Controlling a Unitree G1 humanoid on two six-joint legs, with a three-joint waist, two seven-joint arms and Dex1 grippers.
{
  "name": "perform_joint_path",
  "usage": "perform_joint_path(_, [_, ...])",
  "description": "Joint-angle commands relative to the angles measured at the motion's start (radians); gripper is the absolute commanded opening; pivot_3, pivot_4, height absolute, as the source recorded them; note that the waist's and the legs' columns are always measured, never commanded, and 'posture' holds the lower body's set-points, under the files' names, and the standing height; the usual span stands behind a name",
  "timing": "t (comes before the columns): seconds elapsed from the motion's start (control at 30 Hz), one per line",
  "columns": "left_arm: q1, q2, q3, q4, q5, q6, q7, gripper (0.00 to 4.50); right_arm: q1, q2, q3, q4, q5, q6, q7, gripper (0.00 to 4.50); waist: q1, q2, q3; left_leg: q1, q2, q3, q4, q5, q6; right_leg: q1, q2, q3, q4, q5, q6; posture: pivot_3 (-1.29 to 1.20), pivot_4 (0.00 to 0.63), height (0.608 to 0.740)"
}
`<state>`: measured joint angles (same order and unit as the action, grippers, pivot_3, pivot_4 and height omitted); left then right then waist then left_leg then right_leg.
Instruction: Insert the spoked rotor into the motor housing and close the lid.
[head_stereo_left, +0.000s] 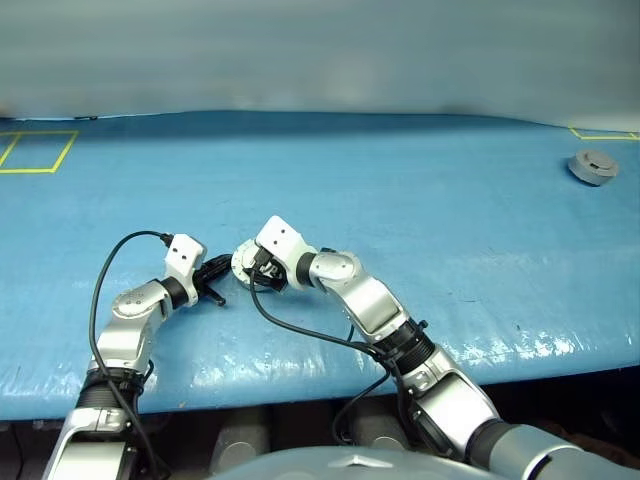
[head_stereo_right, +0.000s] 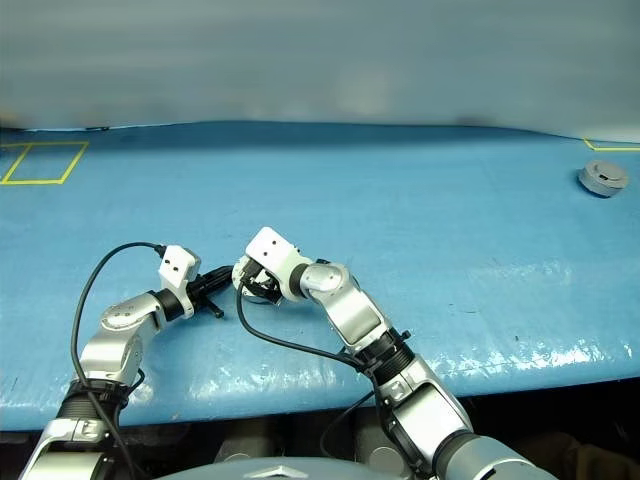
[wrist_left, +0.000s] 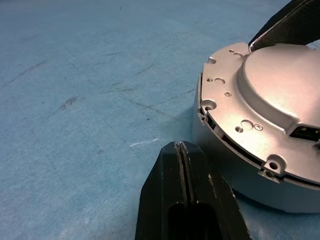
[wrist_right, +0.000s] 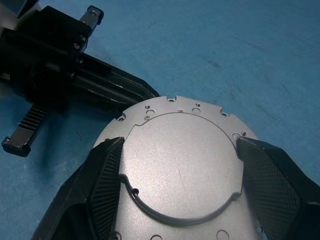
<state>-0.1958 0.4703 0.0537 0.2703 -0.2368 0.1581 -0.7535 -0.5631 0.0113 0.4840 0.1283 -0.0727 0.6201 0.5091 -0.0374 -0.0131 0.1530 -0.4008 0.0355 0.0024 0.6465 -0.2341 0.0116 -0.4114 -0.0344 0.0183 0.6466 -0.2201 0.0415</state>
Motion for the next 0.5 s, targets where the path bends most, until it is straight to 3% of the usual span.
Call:
perform_joint_path(0.03, [-0.01,0.001,0.007,-0.007,-0.009,-0.017,-0.017,0.05,0.008,0.004,0.002,0.006,-0.008,0.043,-0.015,3.25,0.0,0.0,0.0,0.0,0.0,0.0,0.0,0.0,0.0,0.0,0.0,0.0,0.0,0.0,0.0,0.0,0.15,0.74])
perform_joint_path(0.5, [-0.01,-0.002,0.005,0.005,-0.008,-0.026,-0.033,0.05,0.001,0.036,-0.016,-0.013,0.021,0.117,-0.019,3.25,0.0,0.0,0.0,0.0,0.0,0.0,0.0,0.0,0.0,0.0,0.0,0.0,0.0,0.0,0.0,0.0,0.15,0.74])
